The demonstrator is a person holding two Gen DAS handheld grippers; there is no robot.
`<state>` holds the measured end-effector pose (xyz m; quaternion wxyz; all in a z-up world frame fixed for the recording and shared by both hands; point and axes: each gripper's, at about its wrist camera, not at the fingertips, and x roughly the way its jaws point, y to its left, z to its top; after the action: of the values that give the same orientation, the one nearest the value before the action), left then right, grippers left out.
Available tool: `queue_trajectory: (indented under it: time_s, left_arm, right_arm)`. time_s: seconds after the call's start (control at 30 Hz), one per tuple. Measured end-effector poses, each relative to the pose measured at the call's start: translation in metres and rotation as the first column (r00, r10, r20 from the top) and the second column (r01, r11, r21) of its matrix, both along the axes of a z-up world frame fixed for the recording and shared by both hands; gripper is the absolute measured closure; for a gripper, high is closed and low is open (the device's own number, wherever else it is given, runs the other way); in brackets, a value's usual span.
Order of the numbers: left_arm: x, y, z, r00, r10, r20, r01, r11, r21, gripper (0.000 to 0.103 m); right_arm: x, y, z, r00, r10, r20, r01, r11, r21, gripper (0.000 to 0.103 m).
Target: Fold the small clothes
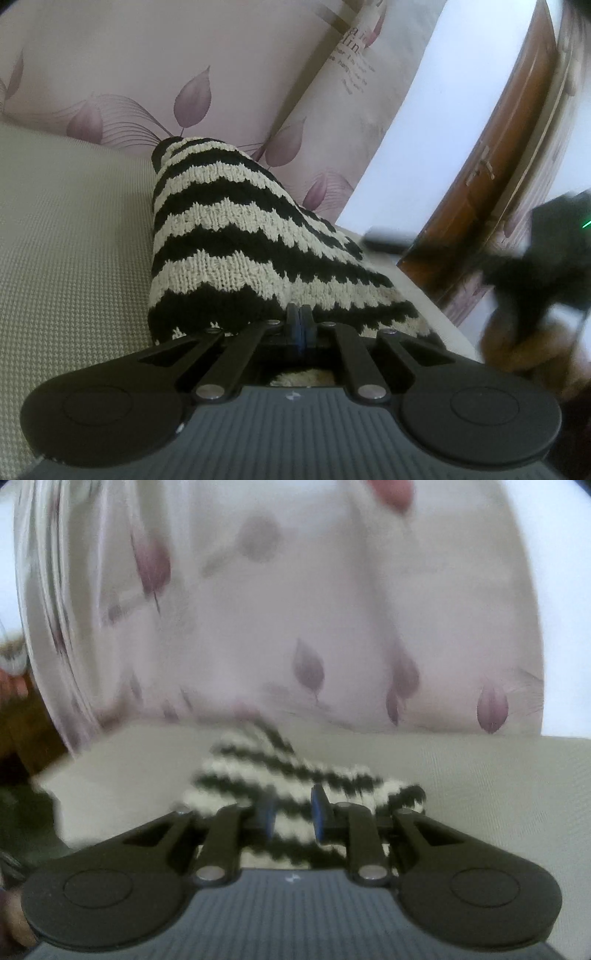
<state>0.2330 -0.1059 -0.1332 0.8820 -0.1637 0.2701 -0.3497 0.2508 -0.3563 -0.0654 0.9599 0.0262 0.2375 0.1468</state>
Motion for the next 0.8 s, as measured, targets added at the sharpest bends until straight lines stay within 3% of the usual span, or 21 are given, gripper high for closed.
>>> queue_trajectory:
  time_s: [0.07, 0.13, 0.23, 0.33, 0.4, 0.5, 0.63, 0.8]
  left_arm:
    - [0.0, 0.001, -0.001, 1.0, 0.001, -0.009, -0.001, 1.0, -0.015, 0.092]
    - [0.001, 0.003, -0.002, 1.0, 0.0, -0.018, 0.0, 1.0, -0.029, 0.092]
    - [0.002, 0.005, -0.003, 1.0, 0.002, -0.022, -0.003, 0.999, -0.041, 0.092]
    - [0.003, 0.006, -0.004, 1.0, 0.007, -0.023, -0.008, 0.999, -0.05, 0.092]
    - [0.002, 0.004, -0.003, 1.0, 0.009, -0.016, -0.01, 0.999, -0.042, 0.092]
    - [0.001, 0.006, -0.004, 1.0, 0.011, -0.019, -0.012, 0.999, -0.049, 0.092]
    - [-0.002, 0.011, -0.006, 0.999, 0.039, -0.014, -0.04, 0.997, -0.059, 0.092]
    - [-0.001, 0.013, -0.008, 0.999, 0.036, -0.026, -0.037, 0.997, -0.068, 0.092]
  right_arm:
    - [0.005, -0.003, -0.031, 1.0, 0.0, -0.028, -0.001, 1.0, -0.016, 0.083]
    - [-0.004, -0.01, -0.046, 0.999, 0.004, 0.044, -0.006, 0.999, 0.043, 0.083]
    - [0.005, -0.02, -0.023, 0.999, 0.019, -0.034, -0.015, 0.992, 0.122, 0.081]
    - [0.005, -0.01, 0.014, 0.997, 0.042, 0.059, -0.047, 0.994, 0.101, 0.081]
    - [0.019, 0.009, 0.03, 0.993, 0.098, 0.069, -0.103, 0.993, 0.066, 0.081]
    - [0.055, 0.043, 0.033, 0.982, 0.19, 0.015, -0.19, 0.982, 0.001, 0.081]
    - [0.111, 0.07, -0.002, 0.968, 0.181, -0.175, -0.194, 0.979, -0.058, 0.082]
    - [0.12, 0.061, -0.001, 0.964, 0.179, -0.197, -0.175, 0.984, 0.036, 0.081]
